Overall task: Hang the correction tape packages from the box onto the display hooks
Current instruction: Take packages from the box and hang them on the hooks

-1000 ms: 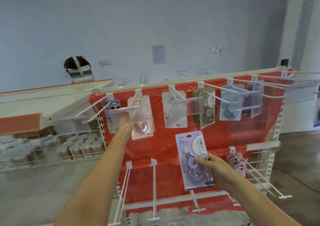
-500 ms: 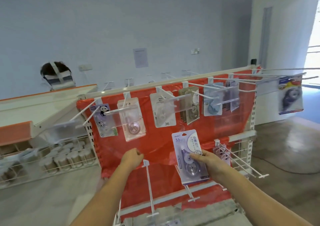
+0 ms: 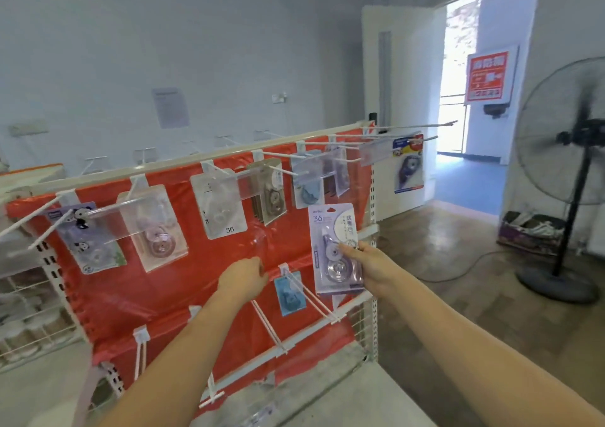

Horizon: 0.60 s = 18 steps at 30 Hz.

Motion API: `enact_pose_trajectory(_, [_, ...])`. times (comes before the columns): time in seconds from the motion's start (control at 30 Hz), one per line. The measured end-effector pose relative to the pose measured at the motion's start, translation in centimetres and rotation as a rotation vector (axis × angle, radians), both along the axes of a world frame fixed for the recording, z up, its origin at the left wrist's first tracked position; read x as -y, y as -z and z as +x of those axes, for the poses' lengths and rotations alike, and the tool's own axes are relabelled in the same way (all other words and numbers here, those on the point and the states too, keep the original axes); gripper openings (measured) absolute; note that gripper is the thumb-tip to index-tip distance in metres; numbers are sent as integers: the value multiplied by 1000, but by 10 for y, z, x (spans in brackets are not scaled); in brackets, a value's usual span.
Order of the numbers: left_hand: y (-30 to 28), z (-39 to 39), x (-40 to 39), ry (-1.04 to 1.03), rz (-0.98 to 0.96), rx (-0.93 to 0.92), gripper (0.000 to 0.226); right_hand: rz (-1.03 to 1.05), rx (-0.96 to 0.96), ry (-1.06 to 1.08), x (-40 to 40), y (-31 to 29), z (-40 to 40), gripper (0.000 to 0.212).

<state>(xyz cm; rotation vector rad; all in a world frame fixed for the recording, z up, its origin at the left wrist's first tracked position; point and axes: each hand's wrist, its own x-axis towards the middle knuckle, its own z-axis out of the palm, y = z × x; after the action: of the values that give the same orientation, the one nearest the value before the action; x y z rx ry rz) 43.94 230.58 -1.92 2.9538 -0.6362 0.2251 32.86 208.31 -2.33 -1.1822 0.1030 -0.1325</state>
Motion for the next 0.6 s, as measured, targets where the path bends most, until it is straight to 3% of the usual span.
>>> enact_pose_trajectory(0.4, [-3,6,154,-9,-2,6,33,-55,136,25,160,-34,10,14])
enact_pose_trajectory(0.6, [5,10,216,-44,-31,-25,33,-98,104,11,215,-57,37,34])
